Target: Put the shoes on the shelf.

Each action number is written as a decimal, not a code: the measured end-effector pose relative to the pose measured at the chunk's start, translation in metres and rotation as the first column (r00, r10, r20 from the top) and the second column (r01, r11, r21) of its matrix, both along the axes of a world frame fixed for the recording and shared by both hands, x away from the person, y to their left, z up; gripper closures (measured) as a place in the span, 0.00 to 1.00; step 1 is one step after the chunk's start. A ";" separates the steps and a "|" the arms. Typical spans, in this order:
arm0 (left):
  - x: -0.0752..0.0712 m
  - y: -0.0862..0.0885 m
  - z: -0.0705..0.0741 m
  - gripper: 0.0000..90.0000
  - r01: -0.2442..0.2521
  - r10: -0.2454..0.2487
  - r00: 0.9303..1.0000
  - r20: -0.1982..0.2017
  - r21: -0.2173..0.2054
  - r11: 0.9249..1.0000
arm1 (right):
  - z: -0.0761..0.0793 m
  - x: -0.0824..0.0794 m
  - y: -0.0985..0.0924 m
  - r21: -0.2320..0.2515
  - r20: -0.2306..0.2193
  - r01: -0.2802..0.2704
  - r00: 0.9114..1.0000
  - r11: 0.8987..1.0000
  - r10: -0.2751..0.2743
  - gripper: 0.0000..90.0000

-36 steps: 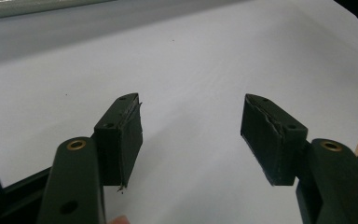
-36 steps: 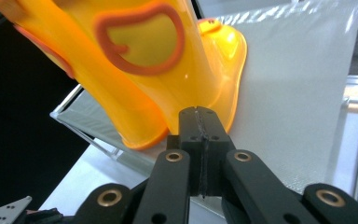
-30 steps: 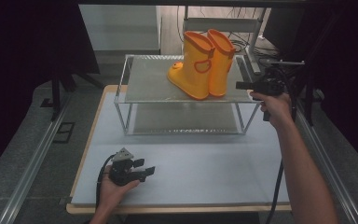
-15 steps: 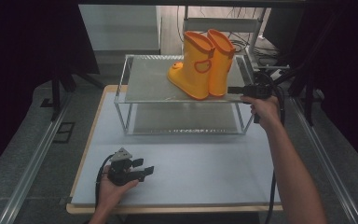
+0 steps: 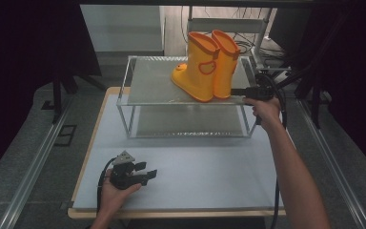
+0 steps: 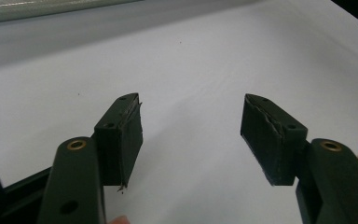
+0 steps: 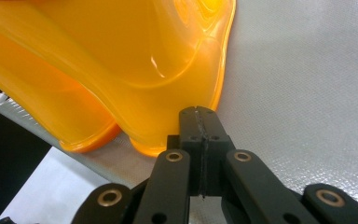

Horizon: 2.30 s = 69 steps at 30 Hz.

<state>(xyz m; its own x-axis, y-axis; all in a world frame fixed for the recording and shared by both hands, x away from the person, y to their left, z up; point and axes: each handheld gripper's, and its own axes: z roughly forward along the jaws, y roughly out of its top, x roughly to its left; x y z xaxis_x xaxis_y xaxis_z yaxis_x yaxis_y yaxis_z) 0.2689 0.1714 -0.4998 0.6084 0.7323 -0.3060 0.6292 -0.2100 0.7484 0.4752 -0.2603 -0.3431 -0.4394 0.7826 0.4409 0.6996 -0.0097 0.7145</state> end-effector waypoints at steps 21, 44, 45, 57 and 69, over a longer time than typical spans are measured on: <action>0.001 0.000 -0.001 0.43 0.003 -0.003 1.000 -0.004 0.001 1.000 | 0.000 -0.008 0.005 0.018 0.021 -0.014 1.000 1.000 0.014 1.00; 0.000 0.000 0.000 0.43 0.005 -0.005 1.000 0.000 -0.001 1.000 | 0.005 -0.008 0.010 0.003 0.046 0.000 0.999 1.000 0.000 1.00; 0.000 0.001 0.000 0.43 0.005 -0.005 1.000 0.000 0.002 1.000 | 0.004 -0.006 0.010 -0.008 0.046 0.009 0.999 1.000 -0.009 1.00; 0.001 0.002 -0.001 0.43 0.006 -0.006 1.000 0.000 0.002 1.000 | -0.002 0.000 0.016 -0.080 0.037 0.049 0.998 0.996 -0.046 1.00; 0.001 0.001 -0.001 0.43 0.006 -0.006 1.000 -0.002 0.002 1.000 | -0.003 -0.003 0.024 -0.020 0.001 0.012 1.000 1.000 -0.012 1.00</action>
<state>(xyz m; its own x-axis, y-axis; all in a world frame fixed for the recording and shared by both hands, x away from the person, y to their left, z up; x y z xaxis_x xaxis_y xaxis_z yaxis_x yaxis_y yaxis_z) 0.2703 0.1721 -0.5011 0.6120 0.7295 -0.3054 0.6293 -0.2152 0.7468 0.4721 -0.2361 -0.3460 -0.4299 0.7968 0.4245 0.6992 -0.0037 0.7150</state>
